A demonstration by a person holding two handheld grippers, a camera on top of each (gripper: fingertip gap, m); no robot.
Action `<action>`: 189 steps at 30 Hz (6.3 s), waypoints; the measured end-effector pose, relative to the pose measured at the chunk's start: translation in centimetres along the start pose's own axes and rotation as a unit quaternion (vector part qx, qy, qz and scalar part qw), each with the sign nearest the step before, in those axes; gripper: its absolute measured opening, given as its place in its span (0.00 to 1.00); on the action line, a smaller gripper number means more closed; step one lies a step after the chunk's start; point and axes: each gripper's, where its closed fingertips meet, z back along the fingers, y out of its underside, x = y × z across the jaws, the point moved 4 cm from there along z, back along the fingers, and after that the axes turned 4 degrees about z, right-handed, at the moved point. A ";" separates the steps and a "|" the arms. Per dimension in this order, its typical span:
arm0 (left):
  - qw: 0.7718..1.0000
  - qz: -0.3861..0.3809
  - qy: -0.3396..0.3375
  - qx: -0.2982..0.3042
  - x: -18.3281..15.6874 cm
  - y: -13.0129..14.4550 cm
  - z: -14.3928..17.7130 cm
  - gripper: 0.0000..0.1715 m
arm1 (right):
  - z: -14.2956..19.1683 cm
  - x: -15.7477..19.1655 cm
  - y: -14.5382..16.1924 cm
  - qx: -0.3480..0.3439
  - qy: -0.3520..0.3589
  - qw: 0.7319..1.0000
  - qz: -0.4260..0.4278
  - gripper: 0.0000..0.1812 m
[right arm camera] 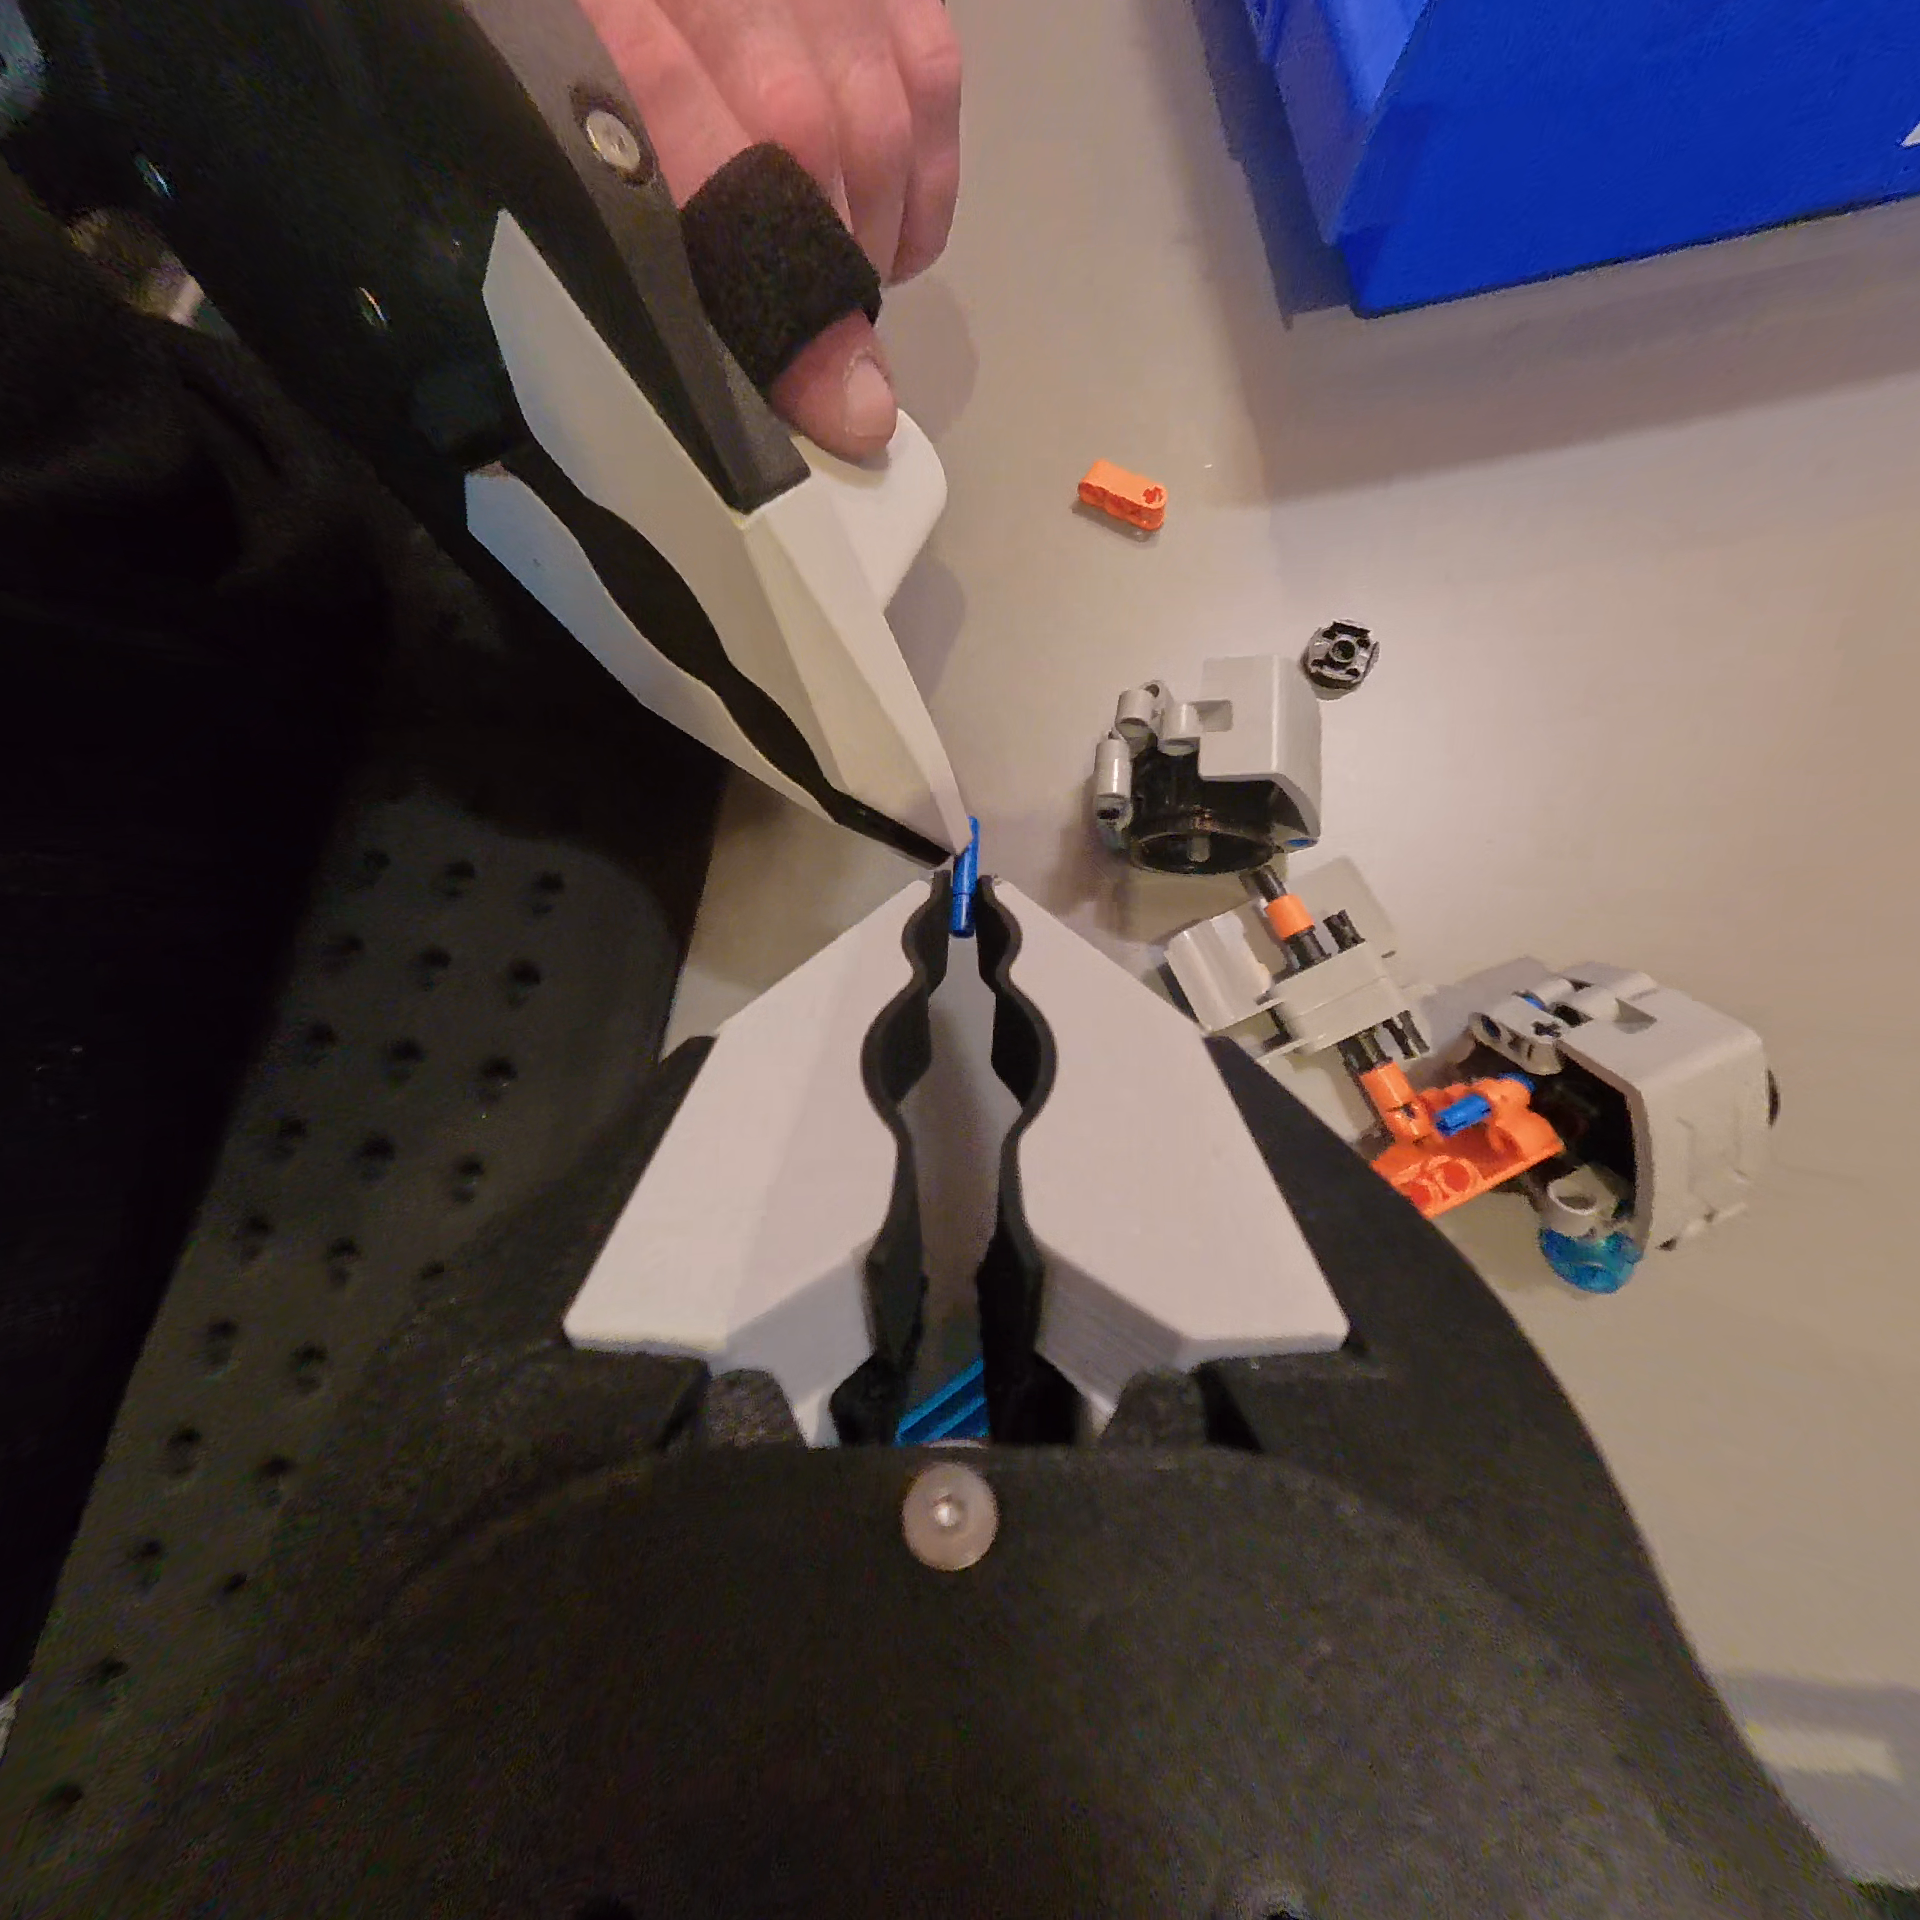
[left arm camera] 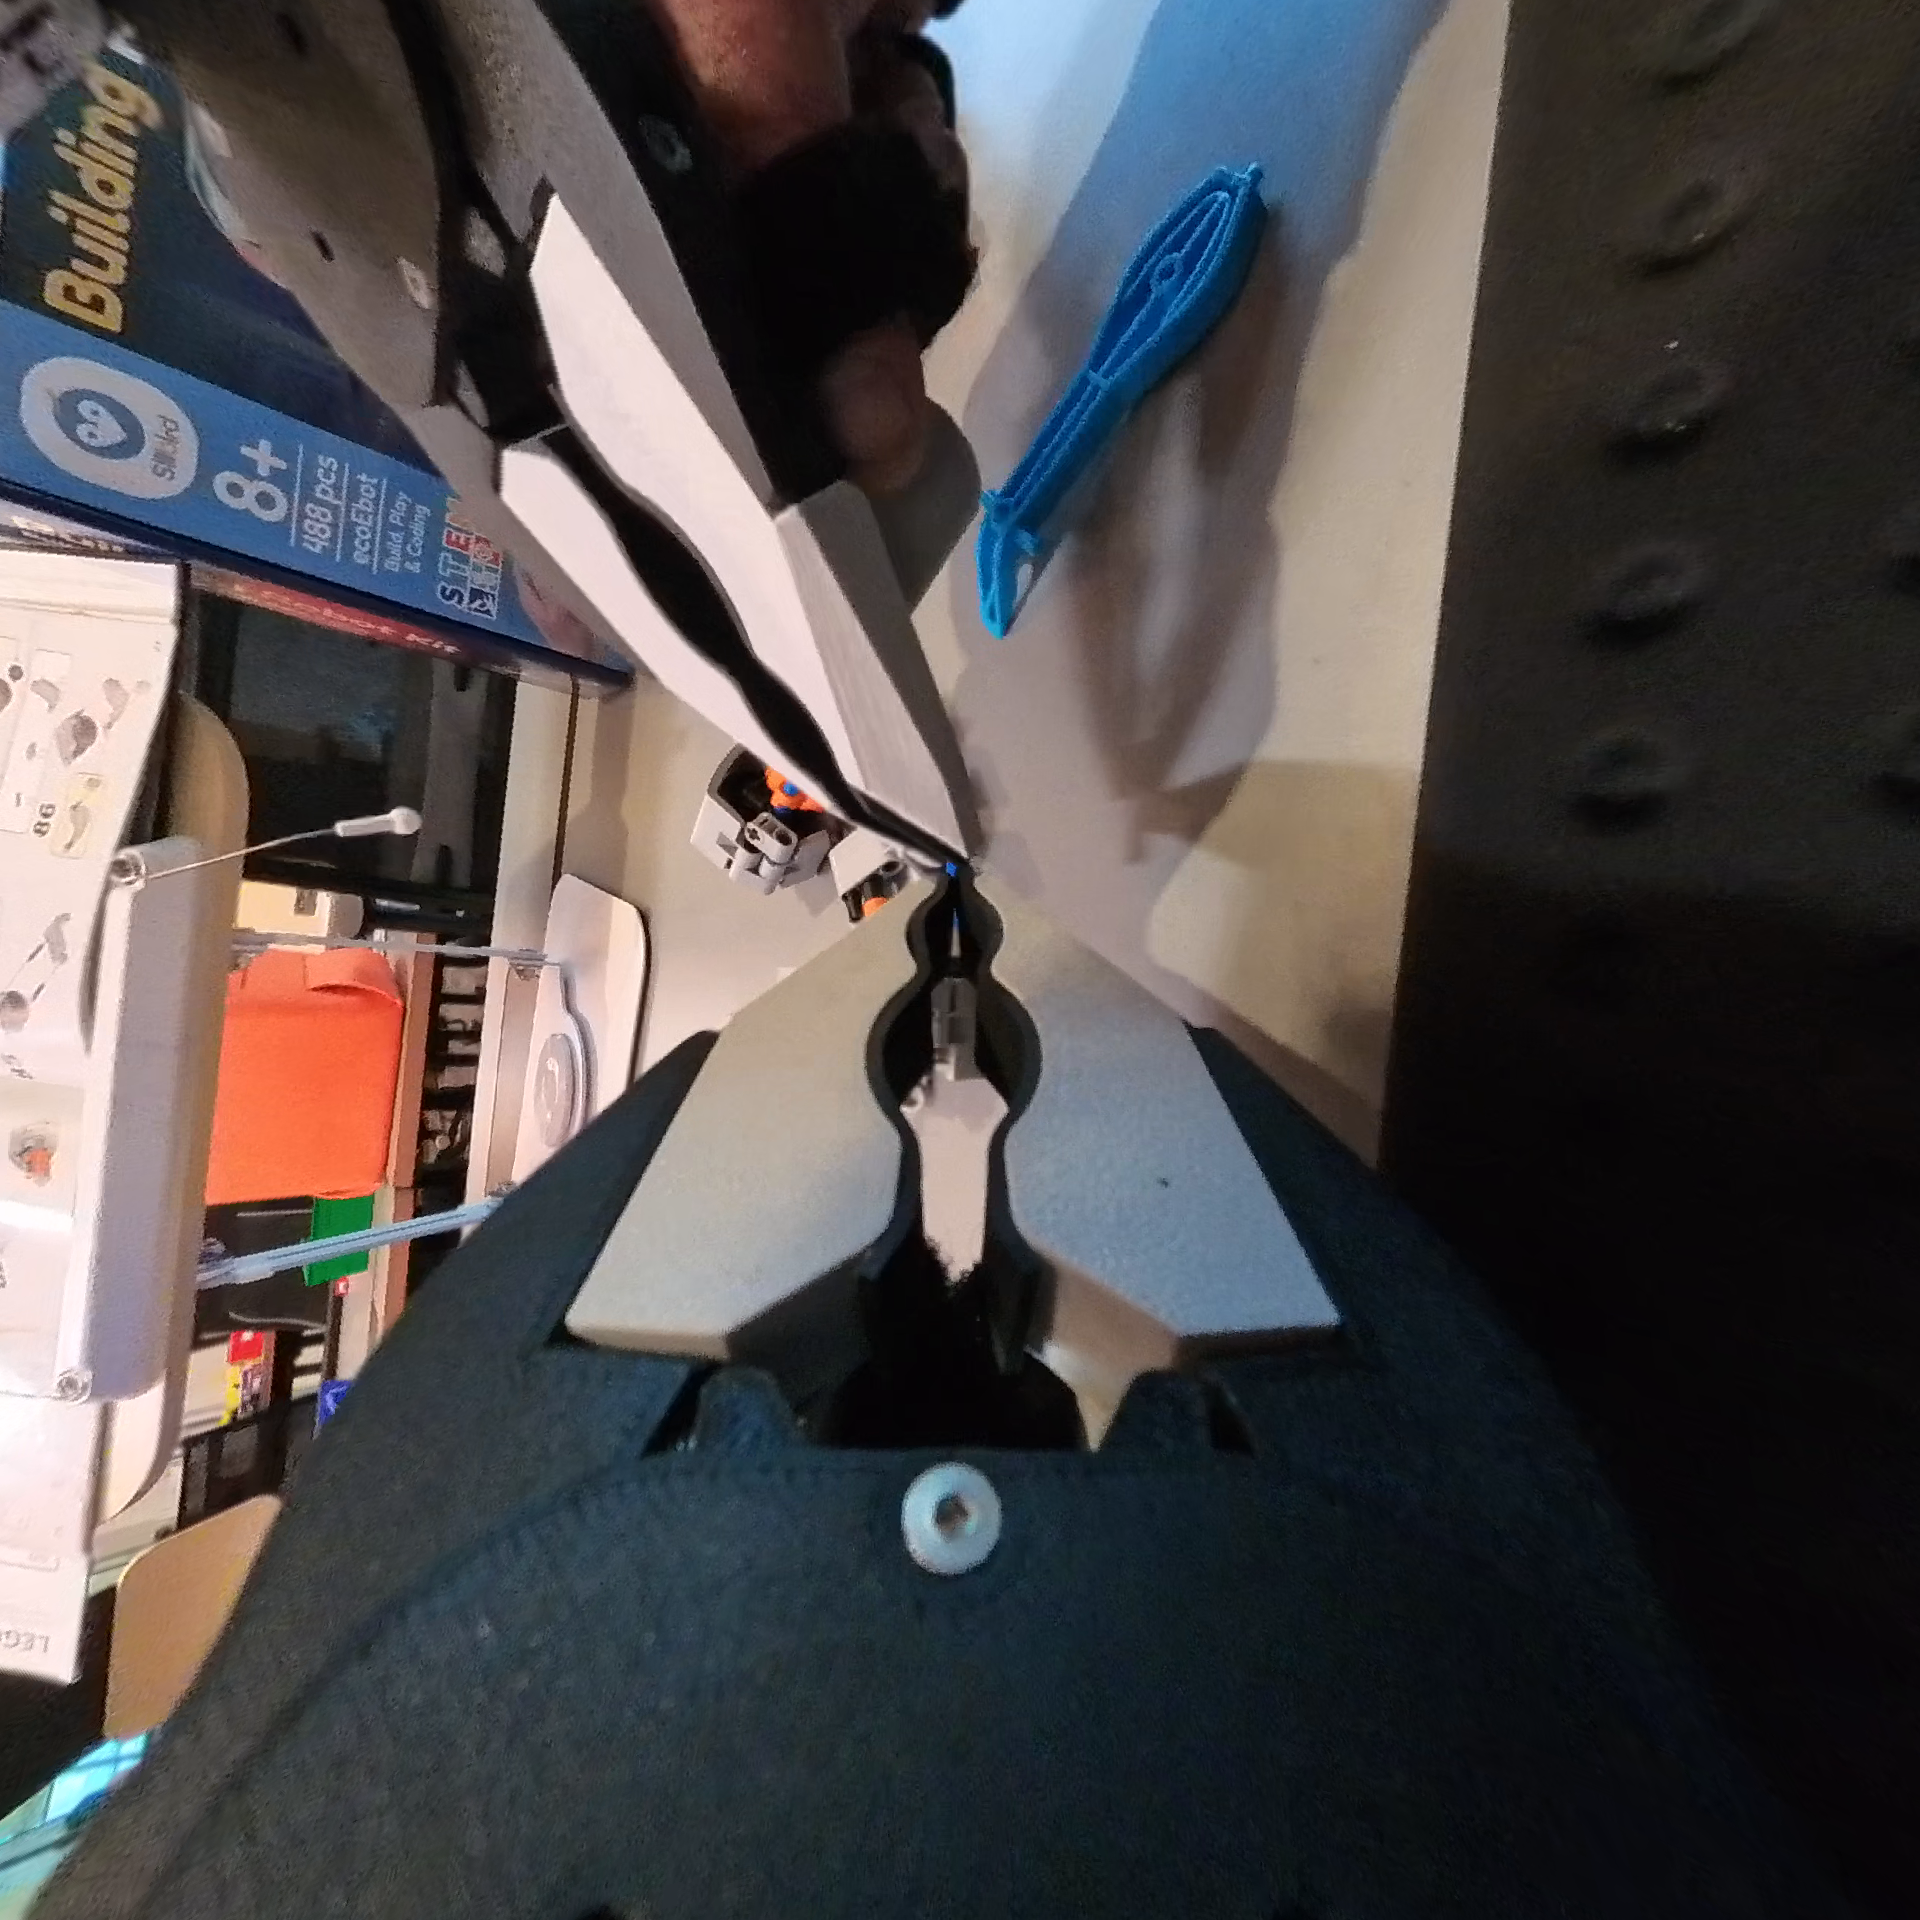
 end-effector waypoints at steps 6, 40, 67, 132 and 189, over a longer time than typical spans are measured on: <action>0.999 0.027 -0.014 -0.017 0.7 0.0 0.4 0.07 | 0.6 0.0 -0.3 -0.029 -0.021 0.999 -0.026 0.01; 0.997 0.045 -0.044 -0.048 1.5 -0.4 1.4 0.01 | 1.1 0.1 -1.3 -0.154 -0.052 0.984 -0.079 0.01; 0.982 0.165 0.093 0.023 1.5 3.5 -1.8 0.03 | -0.9 -2.3 0.3 -0.041 0.110 0.993 0.013 0.01; 0.972 0.217 0.064 -0.064 3.4 1.8 -0.6 0.28 | 1.8 -1.0 -1.3 -0.196 -0.018 0.980 -0.005 0.01; 0.962 0.226 0.150 -0.025 1.4 2.8 -1.9 0.19 | 0.1 -0.7 0.7 -0.093 0.021 0.994 0.045 0.01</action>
